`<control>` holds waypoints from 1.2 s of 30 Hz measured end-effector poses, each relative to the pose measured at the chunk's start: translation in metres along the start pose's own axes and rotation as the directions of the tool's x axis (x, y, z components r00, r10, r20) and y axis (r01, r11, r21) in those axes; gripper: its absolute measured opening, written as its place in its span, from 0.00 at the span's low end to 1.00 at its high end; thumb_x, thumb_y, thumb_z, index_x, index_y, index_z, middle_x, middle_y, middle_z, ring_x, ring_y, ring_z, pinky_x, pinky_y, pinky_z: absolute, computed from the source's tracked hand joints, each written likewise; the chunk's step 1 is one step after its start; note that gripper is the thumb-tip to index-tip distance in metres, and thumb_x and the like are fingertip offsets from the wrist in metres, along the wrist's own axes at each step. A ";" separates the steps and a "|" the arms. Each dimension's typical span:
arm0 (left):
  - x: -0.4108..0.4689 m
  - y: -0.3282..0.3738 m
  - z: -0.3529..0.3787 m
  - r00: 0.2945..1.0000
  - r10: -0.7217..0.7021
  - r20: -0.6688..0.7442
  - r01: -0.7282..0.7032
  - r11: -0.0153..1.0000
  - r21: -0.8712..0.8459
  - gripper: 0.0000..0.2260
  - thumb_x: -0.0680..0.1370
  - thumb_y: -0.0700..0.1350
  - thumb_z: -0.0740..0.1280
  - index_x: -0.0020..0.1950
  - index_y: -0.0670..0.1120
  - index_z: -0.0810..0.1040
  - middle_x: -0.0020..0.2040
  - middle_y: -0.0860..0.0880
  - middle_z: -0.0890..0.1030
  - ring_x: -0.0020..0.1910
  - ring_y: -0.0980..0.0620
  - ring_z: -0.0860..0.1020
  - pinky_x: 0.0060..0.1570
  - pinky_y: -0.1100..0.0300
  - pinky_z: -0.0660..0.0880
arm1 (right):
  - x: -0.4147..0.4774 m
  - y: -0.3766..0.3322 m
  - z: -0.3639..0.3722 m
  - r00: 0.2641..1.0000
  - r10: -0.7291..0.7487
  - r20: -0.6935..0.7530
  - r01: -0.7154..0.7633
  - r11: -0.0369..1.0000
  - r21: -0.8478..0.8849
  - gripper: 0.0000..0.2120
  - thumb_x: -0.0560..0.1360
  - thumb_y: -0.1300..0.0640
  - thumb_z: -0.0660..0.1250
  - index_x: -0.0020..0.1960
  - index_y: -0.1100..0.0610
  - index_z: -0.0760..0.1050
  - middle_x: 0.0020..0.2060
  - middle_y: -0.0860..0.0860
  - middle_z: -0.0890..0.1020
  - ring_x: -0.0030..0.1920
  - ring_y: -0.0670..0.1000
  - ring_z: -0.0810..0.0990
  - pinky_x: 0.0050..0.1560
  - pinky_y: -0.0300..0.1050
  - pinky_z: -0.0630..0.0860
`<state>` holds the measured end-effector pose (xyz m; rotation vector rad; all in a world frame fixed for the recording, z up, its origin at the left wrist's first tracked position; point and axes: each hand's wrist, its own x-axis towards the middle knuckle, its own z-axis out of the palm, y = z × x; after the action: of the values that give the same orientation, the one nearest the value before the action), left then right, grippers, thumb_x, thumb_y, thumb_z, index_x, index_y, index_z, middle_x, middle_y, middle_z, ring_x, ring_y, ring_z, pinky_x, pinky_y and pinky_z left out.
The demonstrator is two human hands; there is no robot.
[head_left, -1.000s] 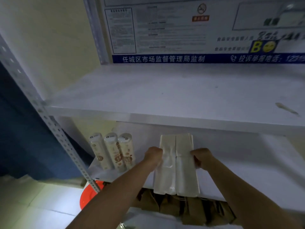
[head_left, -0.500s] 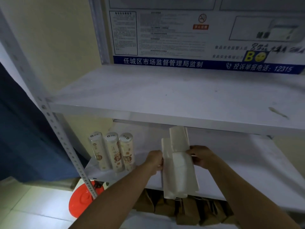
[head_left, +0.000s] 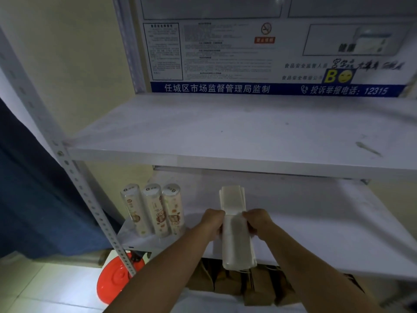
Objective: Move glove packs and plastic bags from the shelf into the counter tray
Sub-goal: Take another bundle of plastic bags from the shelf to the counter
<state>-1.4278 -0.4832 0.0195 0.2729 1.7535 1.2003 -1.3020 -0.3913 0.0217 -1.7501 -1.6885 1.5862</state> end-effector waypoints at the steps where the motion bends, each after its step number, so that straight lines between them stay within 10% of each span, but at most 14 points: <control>1: 0.004 -0.002 0.002 1.000 -0.004 -0.007 0.004 1.000 -0.007 0.10 0.76 0.37 0.64 0.54 0.35 0.79 0.48 0.36 0.83 0.44 0.40 0.83 0.45 0.46 0.83 | -0.002 0.000 0.000 1.000 0.028 0.007 -0.028 0.998 0.058 0.12 0.77 0.56 0.70 0.52 0.65 0.76 0.46 0.63 0.83 0.46 0.64 0.83 0.42 0.54 0.80; 17: -0.032 -0.021 0.104 0.968 -0.161 0.193 0.121 0.971 0.206 0.10 0.75 0.37 0.68 0.55 0.36 0.80 0.48 0.38 0.84 0.45 0.39 0.83 0.43 0.44 0.83 | -0.049 0.058 -0.089 0.989 0.122 -0.084 -0.100 0.968 0.232 0.16 0.78 0.54 0.70 0.54 0.68 0.75 0.47 0.61 0.79 0.50 0.62 0.79 0.54 0.55 0.77; 22: -0.072 -0.024 0.159 0.908 -0.162 0.386 0.088 0.975 0.203 0.05 0.79 0.35 0.65 0.51 0.39 0.80 0.45 0.41 0.84 0.40 0.44 0.82 0.32 0.57 0.80 | -0.072 0.101 -0.149 0.974 0.139 -0.178 -0.083 0.953 0.290 0.17 0.77 0.56 0.70 0.53 0.72 0.78 0.47 0.65 0.82 0.44 0.61 0.81 0.50 0.52 0.77; 32: -0.138 -0.073 0.306 0.677 -0.413 0.609 0.188 0.898 0.399 0.11 0.79 0.42 0.65 0.58 0.39 0.79 0.45 0.40 0.84 0.46 0.42 0.82 0.48 0.47 0.79 | -0.146 0.222 -0.279 0.892 0.401 -0.209 -0.236 0.807 0.541 0.14 0.76 0.54 0.71 0.54 0.64 0.75 0.50 0.60 0.81 0.48 0.60 0.81 0.46 0.51 0.79; 36: -0.171 -0.095 0.373 0.624 -0.450 0.639 0.178 0.878 0.445 0.11 0.78 0.42 0.68 0.58 0.38 0.78 0.46 0.40 0.85 0.44 0.42 0.83 0.32 0.53 0.80 | -0.175 0.267 -0.334 0.861 0.436 -0.260 -0.219 0.781 0.585 0.10 0.78 0.56 0.69 0.50 0.64 0.75 0.48 0.59 0.78 0.45 0.58 0.79 0.44 0.50 0.76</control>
<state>-1.0117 -0.4144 0.0196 0.5376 1.1914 0.3943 -0.8450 -0.4546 0.0340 -1.9375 -0.6715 1.5097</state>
